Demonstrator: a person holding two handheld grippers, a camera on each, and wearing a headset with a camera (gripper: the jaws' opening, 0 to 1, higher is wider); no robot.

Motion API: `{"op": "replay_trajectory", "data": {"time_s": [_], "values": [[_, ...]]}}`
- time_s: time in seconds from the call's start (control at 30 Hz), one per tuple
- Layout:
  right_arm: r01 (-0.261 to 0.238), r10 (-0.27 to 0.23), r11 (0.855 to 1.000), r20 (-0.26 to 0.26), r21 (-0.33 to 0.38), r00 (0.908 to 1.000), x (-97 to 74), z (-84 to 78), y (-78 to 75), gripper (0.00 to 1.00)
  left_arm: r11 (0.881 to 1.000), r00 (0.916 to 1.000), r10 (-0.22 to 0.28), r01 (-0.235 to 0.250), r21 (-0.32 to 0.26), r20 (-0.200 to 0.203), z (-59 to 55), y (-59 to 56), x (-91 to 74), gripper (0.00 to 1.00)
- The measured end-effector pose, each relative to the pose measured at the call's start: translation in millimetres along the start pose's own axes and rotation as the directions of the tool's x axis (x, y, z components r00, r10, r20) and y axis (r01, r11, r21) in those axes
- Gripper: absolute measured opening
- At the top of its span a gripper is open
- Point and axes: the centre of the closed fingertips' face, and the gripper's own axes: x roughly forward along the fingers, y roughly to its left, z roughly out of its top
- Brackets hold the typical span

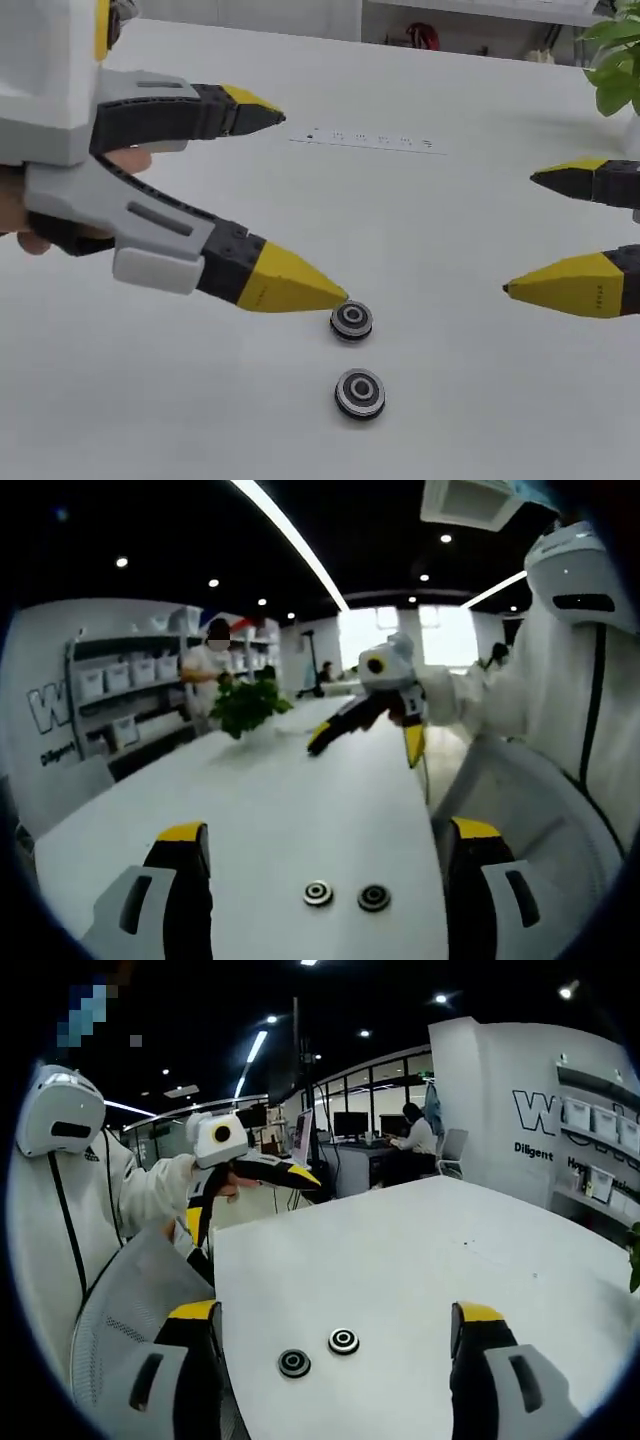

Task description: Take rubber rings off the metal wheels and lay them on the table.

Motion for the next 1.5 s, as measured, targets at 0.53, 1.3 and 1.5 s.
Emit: {"op": "replay_trajectory", "data": {"time_s": [0.53,1.3,1.5], "values": [[-0.110,0.109,0.994,0.006,0.026,0.9940,55.0,-43.8,23.4,0.73,0.999,0.9996,-0.027,0.027,-0.039,-0.004,-54.0,-25.9,42.5,1.00],[-0.248,0.249,0.968,-0.248,0.036,0.9361,86.8,-127.9,63.5,0.43,0.987,0.9970,-0.076,0.073,-0.143,-0.015,-105.7,-50.1,72.2,0.65],[-0.237,0.236,0.971,-0.280,0.031,0.9305,88.6,-140.4,58.8,0.33,0.985,0.9965,-0.080,0.075,-0.157,-0.023,-115.3,-51.5,76.0,0.51]]}}
